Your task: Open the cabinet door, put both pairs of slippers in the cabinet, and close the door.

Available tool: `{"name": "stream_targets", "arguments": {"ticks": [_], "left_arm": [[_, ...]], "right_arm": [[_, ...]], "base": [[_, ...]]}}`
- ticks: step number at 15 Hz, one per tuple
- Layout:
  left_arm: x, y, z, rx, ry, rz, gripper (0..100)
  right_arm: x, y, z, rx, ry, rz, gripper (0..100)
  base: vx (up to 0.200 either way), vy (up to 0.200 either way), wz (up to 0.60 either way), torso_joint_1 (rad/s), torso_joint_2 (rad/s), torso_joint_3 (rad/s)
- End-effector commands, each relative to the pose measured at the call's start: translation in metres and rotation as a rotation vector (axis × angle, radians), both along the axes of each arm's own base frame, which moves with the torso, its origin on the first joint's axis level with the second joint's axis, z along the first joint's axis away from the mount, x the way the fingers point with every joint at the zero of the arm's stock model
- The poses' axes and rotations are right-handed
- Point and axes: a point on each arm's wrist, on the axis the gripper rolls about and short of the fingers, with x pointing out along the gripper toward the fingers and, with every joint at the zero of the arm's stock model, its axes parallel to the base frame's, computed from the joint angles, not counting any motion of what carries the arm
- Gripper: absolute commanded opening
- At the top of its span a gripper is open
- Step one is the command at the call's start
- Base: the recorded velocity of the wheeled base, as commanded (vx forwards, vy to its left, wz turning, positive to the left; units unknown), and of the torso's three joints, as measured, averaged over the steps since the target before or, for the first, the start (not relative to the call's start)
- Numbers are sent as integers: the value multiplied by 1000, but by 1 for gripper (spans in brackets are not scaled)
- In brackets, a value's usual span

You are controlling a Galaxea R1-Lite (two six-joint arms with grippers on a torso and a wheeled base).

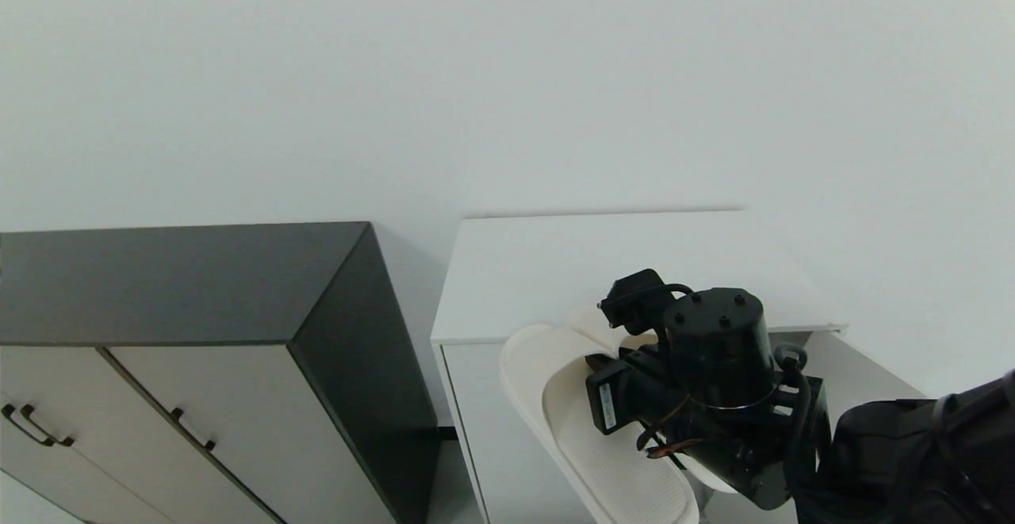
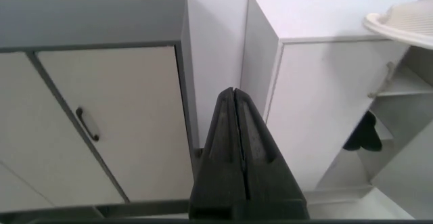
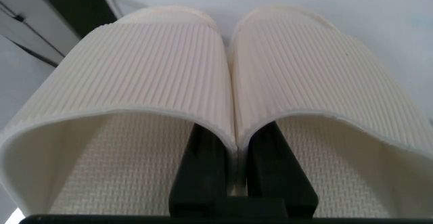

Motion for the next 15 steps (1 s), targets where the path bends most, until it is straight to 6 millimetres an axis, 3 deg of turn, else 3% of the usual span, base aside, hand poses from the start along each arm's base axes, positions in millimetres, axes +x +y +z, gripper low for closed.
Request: {"name": "stream_targets", "arguments": {"ticks": [1,4,15], "left_arm": [[0,0,0,0,0,0,0],[0,0,0,-2,0,0,0],[0,0,0,-2,0,0,0]], "right_arm": [[0,0,0,-2,1,0,0],[0,0,-1,-3,2,0,0],[-1,-3,-4,-6,3,-3,0]], "base": [[-200,0,0,2,2,2],[-200,0,0,-1,-2,2],[0,0,0,0,0,0]]}}
